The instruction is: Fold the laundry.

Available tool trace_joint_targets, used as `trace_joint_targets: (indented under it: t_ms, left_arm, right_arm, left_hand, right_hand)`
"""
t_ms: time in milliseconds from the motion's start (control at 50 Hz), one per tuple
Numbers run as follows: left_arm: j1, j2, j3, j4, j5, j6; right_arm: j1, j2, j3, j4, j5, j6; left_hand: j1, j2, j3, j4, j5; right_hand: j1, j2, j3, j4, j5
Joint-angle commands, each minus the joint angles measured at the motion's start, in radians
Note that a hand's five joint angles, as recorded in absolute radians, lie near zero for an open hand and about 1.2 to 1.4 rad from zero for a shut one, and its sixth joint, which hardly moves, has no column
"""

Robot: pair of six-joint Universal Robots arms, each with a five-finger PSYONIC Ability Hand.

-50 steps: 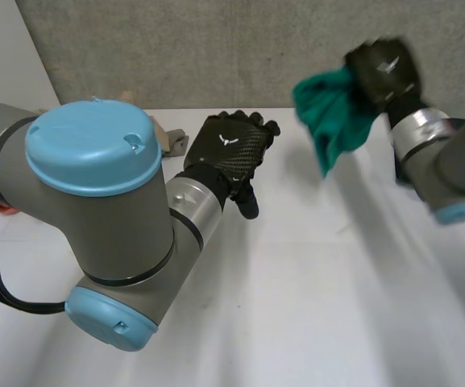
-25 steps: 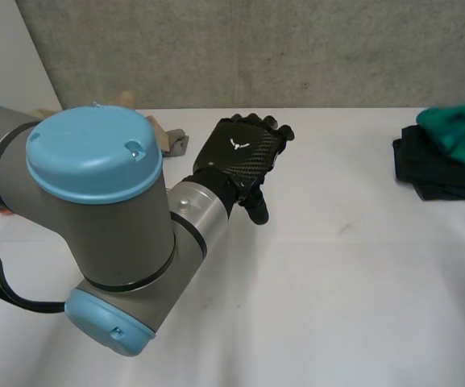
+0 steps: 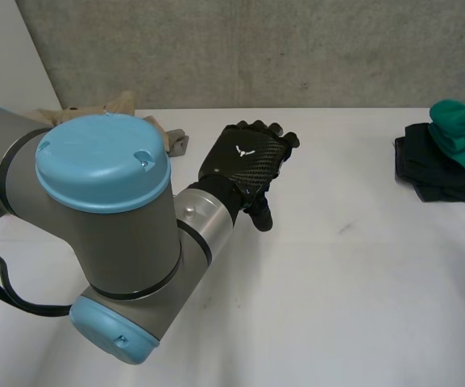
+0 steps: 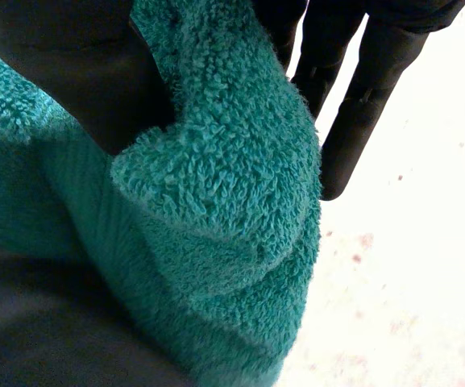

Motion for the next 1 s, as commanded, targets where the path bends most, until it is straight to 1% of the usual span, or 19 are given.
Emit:
trace_joint_targets:
  t_ms: [20, 240, 260, 300, 320, 440, 520, 600, 620, 660, 680, 740, 760, 800, 860, 920, 940, 960, 1000]
  left_arm:
    - [-0.003, -0.003, -0.01, 0.0, 0.001, -0.001]
    - [-0.027, 0.002, -0.01, 0.0, 0.024, -0.004]
    - [-0.03, 0.003, -0.01, 0.0, 0.031, -0.004]
    - [-0.04, 0.008, -0.013, 0.0, 0.056, -0.006]
    - [-0.041, 0.009, -0.013, 0.0, 0.062, -0.006]
    - [-0.06, 0.02, -0.029, -0.001, 0.114, -0.007]
    - [-0.061, 0.062, -0.049, 0.0, 0.127, -0.006]
    - [-0.061, 0.089, -0.066, 0.002, 0.148, -0.006]
    - [-0.061, 0.1, -0.069, 0.003, 0.154, -0.006]
    - [-0.06, 0.123, -0.073, 0.005, 0.168, -0.006]
    - [-0.06, 0.131, -0.073, 0.007, 0.171, -0.006]
    - [-0.055, 0.158, -0.072, 0.016, 0.174, -0.006]
    - [-0.053, 0.167, -0.07, 0.019, 0.173, -0.007]
    - [-0.037, 0.195, -0.07, 0.033, 0.168, -0.007]
    - [0.003, 0.221, -0.073, 0.049, 0.166, -0.004]
    - [0.11, 0.256, -0.073, 0.075, 0.159, -0.002]
    - [0.14, 0.259, -0.073, 0.08, 0.159, -0.002]
    - [0.17, 0.263, -0.073, 0.083, 0.159, -0.002]
    - [0.267, 0.264, -0.072, 0.091, 0.163, -0.001]
  right_arm:
    - [0.028, 0.043, -0.019, -0.068, 0.063, 0.002]
    - [-0.013, 0.082, 0.061, -0.06, 0.057, -0.019]
    - [-0.024, 0.061, 0.088, -0.054, 0.058, -0.025]
    - [-0.028, 0.025, 0.122, -0.042, 0.063, -0.034]
    - [-0.038, -0.021, 0.149, -0.018, 0.067, -0.044]
    - [-0.084, -0.145, 0.189, 0.107, 0.069, -0.057]
    - [-0.114, -0.214, 0.176, 0.263, 0.098, -0.102]
    - [-0.134, -0.286, 0.147, 0.406, 0.219, -0.243]
    - [-0.137, -0.315, 0.128, 0.459, 0.298, -0.313]
    - [-0.136, -0.34, 0.11, 0.501, 0.386, -0.382]
    - [-0.13, -0.37, 0.087, 0.53, 0.478, -0.448]
    - [-0.122, -0.426, 0.065, 0.536, 0.589, -0.517]
    - [-0.098, -0.458, 0.07, 0.527, 0.65, -0.537]
    - [-0.046, -0.487, 0.082, 0.501, 0.681, -0.533]
    - [0.079, -0.545, 0.156, 0.402, 0.667, -0.476]
    - [0.163, -0.671, 0.316, 0.293, 0.597, -0.372]
    - [0.179, -0.706, 0.362, 0.265, 0.568, -0.346]
    - [0.209, -0.772, 0.454, 0.212, 0.496, -0.296]
    - [0.231, -0.826, 0.551, 0.164, 0.415, -0.252]
  left_hand:
    - [-0.016, -0.009, -0.005, -0.001, 0.004]
    - [-0.019, -0.012, -0.008, -0.004, 0.001]
    - [-0.019, -0.012, -0.008, -0.004, 0.001]
    - [-0.022, -0.015, -0.011, -0.007, -0.001]
    - [-0.022, -0.015, -0.011, -0.007, -0.001]
    - [-0.034, -0.027, -0.023, -0.018, -0.013]
    - [-0.037, -0.029, -0.025, -0.021, -0.016]
    - [-0.055, -0.047, -0.043, -0.039, -0.034]
    - [-0.058, -0.05, -0.046, -0.042, -0.037]
    - [-0.066, -0.059, -0.055, -0.051, -0.045]
    - [-0.072, -0.065, -0.061, -0.056, -0.051]
    - [-0.088, -0.08, -0.076, -0.072, -0.067]
    - [-0.088, -0.08, -0.076, -0.072, -0.067]
    - [-0.088, -0.08, -0.076, -0.072, -0.067]
    - [-0.088, -0.08, -0.076, -0.072, -0.067]
    - [-0.088, -0.08, -0.076, -0.072, -0.067]
    - [-0.088, -0.08, -0.076, -0.072, -0.067]
    - [-0.088, -0.08, -0.076, -0.072, -0.067]
    - [-0.088, -0.08, -0.076, -0.072, -0.067]
  right_hand:
    - [0.356, 0.247, 0.225, 0.196, 0.26]
    - [0.356, 0.247, 0.225, 0.196, 0.26]
    - [0.104, -0.005, -0.026, -0.056, 0.008]
    - [-0.637, -0.746, -0.768, -0.798, -0.733]
    - [-0.866, -0.975, -0.996, -1.026, -0.962]
    - [-0.866, -0.975, -0.996, -1.026, -0.962]
    - [-0.866, -0.975, -0.996, -1.026, -0.962]
    - [-0.866, -0.975, -0.996, -1.026, -0.962]
    - [-0.866, -0.975, -0.996, -1.026, -0.962]
    - [-0.866, -0.975, -0.996, -1.026, -0.962]
    - [-0.866, -0.975, -0.996, -1.026, -0.962]
    - [-0.866, -0.975, -0.996, -1.026, -0.962]
    - [-0.866, -0.975, -0.996, -1.026, -0.962]
    - [-0.866, -0.975, -0.996, -1.026, -0.962]
    - [-0.866, -0.975, -0.996, -1.026, -0.962]
    - [-0.866, -0.975, -0.996, -1.026, -0.962]
    - [-0.866, -0.975, -0.996, -1.026, -0.962]
    - [-0.866, -0.975, -0.996, -1.026, -0.962]
    - [-0.866, -0.975, -0.996, -1.026, -0.962]
